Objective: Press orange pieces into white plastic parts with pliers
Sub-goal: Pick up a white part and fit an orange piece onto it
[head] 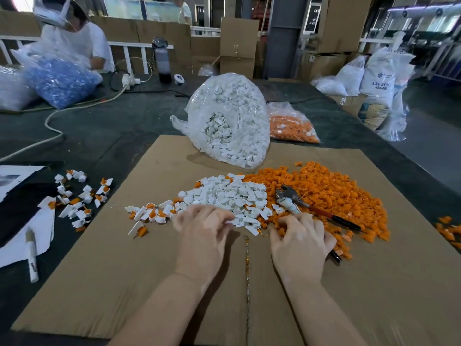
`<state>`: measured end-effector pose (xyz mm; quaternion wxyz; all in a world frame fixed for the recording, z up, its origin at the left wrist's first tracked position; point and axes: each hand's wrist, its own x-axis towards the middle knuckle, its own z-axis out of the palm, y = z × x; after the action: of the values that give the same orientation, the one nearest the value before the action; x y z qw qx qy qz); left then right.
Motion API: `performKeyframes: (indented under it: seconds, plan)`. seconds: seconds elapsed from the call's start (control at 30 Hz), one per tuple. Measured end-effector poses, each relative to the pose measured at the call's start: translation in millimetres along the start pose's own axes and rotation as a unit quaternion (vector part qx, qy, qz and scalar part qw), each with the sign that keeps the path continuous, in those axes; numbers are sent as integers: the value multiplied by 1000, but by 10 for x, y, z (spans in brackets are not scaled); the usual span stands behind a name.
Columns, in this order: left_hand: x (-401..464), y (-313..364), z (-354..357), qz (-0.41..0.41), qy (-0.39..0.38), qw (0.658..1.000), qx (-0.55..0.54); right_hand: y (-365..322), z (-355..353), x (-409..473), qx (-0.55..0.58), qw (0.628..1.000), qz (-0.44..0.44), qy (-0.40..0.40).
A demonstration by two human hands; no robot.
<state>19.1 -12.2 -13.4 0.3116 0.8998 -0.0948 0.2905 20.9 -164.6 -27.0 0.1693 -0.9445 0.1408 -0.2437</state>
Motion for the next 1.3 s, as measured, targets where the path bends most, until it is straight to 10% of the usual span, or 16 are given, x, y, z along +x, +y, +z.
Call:
performKeyframes:
  seconds: [0.37,1.3]
  plan:
    - [69,54,257,-30,-135,988,-62,-23,24,-18,70,992,-82,60]
    - [76,5,257,-140,-138,969,-148,3,-70,-7,221,970,-101,-22]
